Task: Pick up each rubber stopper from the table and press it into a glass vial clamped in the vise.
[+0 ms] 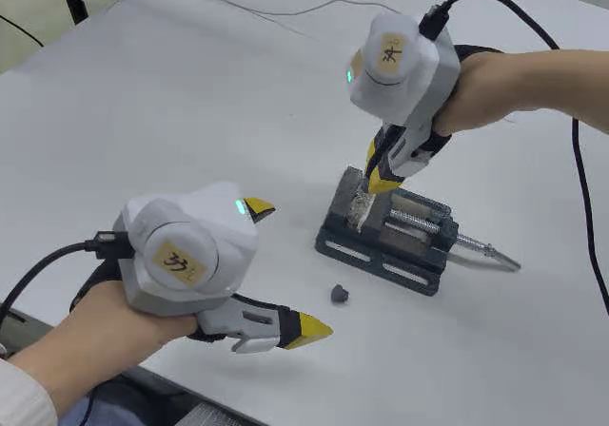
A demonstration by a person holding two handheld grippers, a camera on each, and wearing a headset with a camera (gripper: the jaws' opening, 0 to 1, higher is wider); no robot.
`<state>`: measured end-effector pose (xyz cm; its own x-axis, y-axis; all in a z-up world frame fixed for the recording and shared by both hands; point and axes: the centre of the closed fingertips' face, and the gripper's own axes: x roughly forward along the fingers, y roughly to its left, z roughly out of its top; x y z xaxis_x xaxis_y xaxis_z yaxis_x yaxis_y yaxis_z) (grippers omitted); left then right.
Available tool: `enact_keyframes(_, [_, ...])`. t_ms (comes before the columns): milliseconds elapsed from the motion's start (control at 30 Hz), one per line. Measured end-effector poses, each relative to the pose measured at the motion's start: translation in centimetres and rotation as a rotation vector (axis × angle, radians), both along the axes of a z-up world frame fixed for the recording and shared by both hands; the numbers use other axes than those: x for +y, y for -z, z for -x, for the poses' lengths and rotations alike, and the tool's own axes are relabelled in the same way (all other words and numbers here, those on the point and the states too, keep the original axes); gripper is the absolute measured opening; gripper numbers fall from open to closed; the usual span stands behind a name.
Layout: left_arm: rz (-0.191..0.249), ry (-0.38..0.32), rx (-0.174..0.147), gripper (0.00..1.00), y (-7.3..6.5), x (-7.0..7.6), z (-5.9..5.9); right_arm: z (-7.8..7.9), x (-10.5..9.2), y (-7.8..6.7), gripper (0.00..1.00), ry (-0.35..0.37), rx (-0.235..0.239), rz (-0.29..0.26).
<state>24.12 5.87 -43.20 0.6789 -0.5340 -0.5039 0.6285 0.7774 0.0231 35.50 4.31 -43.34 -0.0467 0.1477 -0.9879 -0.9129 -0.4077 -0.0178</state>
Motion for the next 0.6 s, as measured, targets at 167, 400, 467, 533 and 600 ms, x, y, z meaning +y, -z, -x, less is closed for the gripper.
enact_keyframes(167, [0.0,0.001,0.002,0.84,0.09,-0.08,-0.03,0.1,0.4,-0.11,0.03,0.089,0.008,0.02])
enact_keyframes(400, [0.001,0.002,-0.001,0.83,0.02,-0.2,-0.14,0.16,0.08,0.04,0.04,0.078,-0.003,0.024])
enact_keyframes(467, [-0.001,0.003,-0.003,0.83,-0.03,-0.23,-0.14,0.23,0.11,-0.05,0.05,0.066,-0.005,0.019])
enact_keyframes(533, [0.002,0.003,-0.002,0.83,-0.09,-0.24,-0.13,0.15,0.22,-0.1,0.05,0.061,-0.002,0.022])
enact_keyframes(600, [0.001,0.001,-0.003,0.83,-0.08,-0.18,-0.15,0.31,0.12,-0.15,0.05,0.057,0.002,0.025])
